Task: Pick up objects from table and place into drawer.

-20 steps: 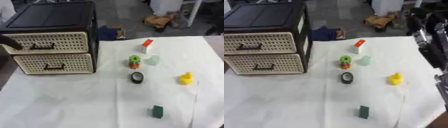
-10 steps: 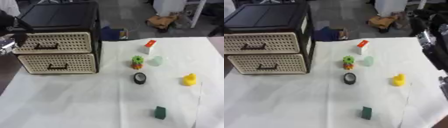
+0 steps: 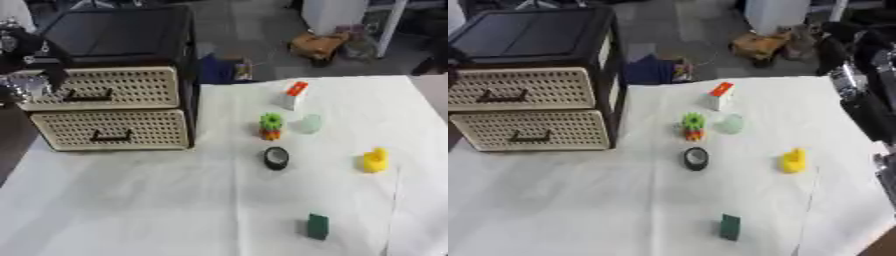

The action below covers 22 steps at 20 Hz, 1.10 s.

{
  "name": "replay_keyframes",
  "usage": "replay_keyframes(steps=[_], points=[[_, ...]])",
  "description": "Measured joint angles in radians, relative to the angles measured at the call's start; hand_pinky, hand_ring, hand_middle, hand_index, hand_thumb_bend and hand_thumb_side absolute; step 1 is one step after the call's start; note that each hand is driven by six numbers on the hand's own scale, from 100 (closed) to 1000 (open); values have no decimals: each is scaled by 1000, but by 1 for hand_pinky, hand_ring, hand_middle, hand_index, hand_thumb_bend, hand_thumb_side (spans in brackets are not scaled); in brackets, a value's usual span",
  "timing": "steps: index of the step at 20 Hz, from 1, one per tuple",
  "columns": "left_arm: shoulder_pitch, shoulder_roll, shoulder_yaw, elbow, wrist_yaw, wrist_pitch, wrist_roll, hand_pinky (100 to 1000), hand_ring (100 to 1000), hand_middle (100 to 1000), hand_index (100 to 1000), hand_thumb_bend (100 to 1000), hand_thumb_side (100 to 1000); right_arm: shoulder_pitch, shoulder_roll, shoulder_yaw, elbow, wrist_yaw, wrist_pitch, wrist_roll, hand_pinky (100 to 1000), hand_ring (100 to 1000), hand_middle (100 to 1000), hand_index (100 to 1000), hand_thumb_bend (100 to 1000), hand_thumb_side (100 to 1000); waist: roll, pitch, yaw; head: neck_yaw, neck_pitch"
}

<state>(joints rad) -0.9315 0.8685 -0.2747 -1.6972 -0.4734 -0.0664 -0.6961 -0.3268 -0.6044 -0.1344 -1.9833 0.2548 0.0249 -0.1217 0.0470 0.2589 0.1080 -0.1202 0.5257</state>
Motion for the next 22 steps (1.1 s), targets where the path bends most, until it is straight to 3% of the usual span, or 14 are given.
replay_keyframes(steps=[1,2,3,11,17,22], points=[[-4,-2,0,7,-2,-3,-15,100,100,100,840,583,1000,0,0,0,0,0,0,0,650,523,658,851,446,1000,0,0,-1,0,0],[-8,-5,0,14,-3,-6,-30,100,100,100,840,596,1000,-2,0,0,0,0,0,0,650,523,657,851,442,1000,0,0,-2,0,0],[-13,-8,0,20,-3,-10,-46,100,100,100,836,665,1000,-2,0,0,0,0,0,0,650,523,657,851,446,1000,0,1,-2,1,0],[-57,-25,13,77,17,-42,-150,100,100,100,862,835,1000,-3,0,0,0,0,3,2,650,522,650,849,446,1000,4,3,-7,4,0],[-64,-36,11,130,14,-86,-203,100,100,100,889,771,1000,-3,0,0,0,0,5,3,650,522,646,849,446,1000,6,7,-15,5,0],[-65,-52,6,180,-4,-107,-209,100,100,100,934,790,1000,-5,0,0,0,0,6,3,650,522,645,848,445,1000,7,14,-21,10,-1]])
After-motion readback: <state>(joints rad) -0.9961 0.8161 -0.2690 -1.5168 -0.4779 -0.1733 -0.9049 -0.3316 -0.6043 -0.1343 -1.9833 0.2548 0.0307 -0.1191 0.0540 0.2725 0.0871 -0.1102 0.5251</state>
